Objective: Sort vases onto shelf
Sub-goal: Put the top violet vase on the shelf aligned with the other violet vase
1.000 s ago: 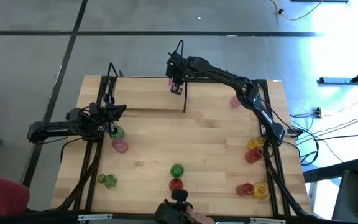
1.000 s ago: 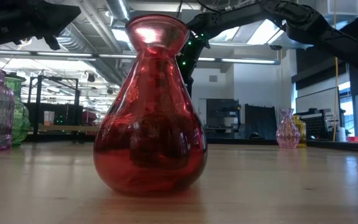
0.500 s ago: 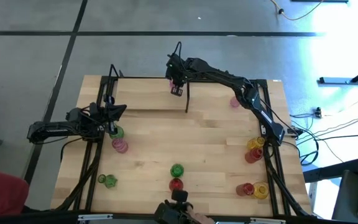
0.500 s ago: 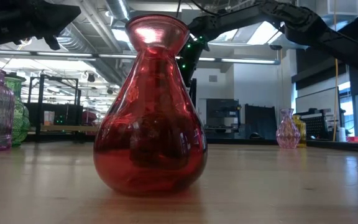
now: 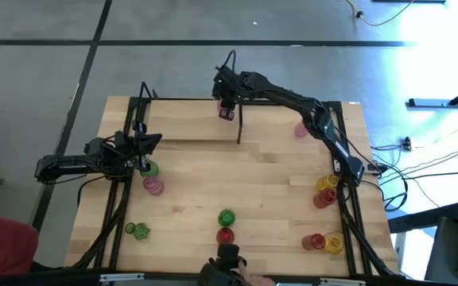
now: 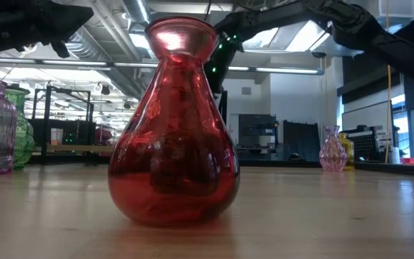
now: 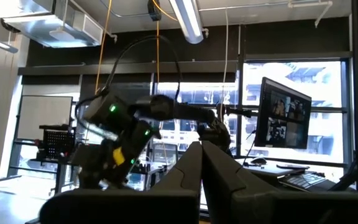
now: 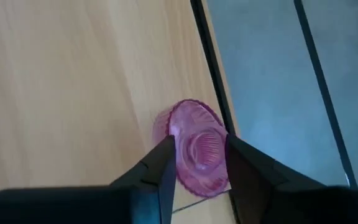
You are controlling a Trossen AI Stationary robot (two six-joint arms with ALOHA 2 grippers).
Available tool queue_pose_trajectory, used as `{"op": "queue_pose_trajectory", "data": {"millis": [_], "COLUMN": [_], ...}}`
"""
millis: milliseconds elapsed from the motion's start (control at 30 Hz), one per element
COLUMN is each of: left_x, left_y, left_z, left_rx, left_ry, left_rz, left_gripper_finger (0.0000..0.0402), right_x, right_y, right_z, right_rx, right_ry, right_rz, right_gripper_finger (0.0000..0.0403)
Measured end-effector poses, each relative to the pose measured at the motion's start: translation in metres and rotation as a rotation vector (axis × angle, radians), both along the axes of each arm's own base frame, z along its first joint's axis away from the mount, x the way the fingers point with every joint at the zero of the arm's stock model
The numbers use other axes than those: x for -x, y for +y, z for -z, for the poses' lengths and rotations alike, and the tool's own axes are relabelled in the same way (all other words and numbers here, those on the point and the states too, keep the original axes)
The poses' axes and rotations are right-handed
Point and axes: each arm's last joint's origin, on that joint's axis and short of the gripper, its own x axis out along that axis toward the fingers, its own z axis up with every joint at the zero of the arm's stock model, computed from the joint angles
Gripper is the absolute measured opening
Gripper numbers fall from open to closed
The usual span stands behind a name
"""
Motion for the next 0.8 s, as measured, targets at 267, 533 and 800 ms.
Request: {"op": "queue_pose_trajectory", "data": {"millis": [267,533,800], "left_x": [0.0,0.0,-0.001], "left_y": [0.0,0.0,-0.002], "left_z": [0.0,0.0,0.0], "left_rx": [0.0,-0.003,-0.009], "left_ry": [0.001,0.001,0.0], "left_rz": [0.0,0.007,0.092], "left_gripper_finger": [0.0,0.0,0.0], "right_x": [0.003,0.011,0.011], "right_y": [0.04,0.106,0.167], "right_z": [-0.047,-0.089,-0.099], "right_rx": [0.05,0.02,0.002], "right_ry": [-0.083,-0.136,-0.116], "right_rz": [-0.101,-0.258,-0.393], "right_gripper_finger": [0.0122,0.0122,0.0122]}}
